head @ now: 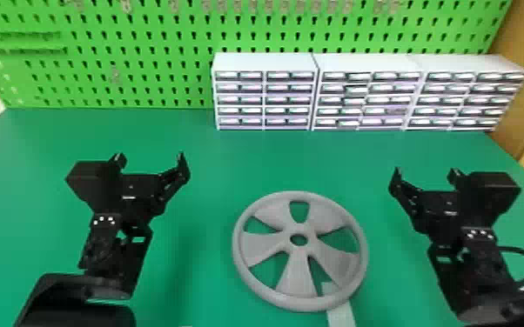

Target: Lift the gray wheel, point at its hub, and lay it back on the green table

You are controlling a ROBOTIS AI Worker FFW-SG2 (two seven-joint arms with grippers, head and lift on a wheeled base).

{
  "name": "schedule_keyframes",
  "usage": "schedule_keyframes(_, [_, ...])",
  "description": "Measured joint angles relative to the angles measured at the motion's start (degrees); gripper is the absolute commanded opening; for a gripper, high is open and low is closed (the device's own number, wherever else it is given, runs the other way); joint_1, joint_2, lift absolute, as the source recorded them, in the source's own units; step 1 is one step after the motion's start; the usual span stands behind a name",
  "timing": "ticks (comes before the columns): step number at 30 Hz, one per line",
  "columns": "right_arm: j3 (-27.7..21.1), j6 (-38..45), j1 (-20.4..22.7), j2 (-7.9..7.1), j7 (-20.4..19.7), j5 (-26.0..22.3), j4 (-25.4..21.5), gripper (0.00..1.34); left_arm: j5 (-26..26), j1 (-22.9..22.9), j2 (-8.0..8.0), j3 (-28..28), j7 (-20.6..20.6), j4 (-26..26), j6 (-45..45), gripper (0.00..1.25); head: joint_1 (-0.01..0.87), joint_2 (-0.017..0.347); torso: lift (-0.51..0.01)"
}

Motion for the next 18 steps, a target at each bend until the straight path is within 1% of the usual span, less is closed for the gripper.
schedule_keyframes(2, [0.03,0.0,-0.02,0.0,0.0,-0.06,0.0,1.27,0.01,-0.09,0.0,0.0,-0.13,0.01,0.2,1.21,0.692,0.048,-0.093])
schedule_keyframes(3, [0.03,0.0,-0.03,0.0,0.0,-0.1,0.0,1.28,0.02,-0.14,0.0,-0.01,-0.16,0.01,0.27,1.21,0.692,0.048,-0.093])
schedule_keyframes(6, [0.05,0.0,-0.03,0.01,0.0,-0.24,0.0,1.25,0.02,-0.3,0.0,-0.02,-0.26,0.01,0.3,1.21,0.692,0.048,-0.093])
schedule_keyframes(18, [0.32,0.0,-0.35,-0.12,0.28,-0.49,0.0,1.25,0.03,-0.85,0.0,-0.09,-0.56,0.18,0.29,1.21,0.692,0.048,-0.093])
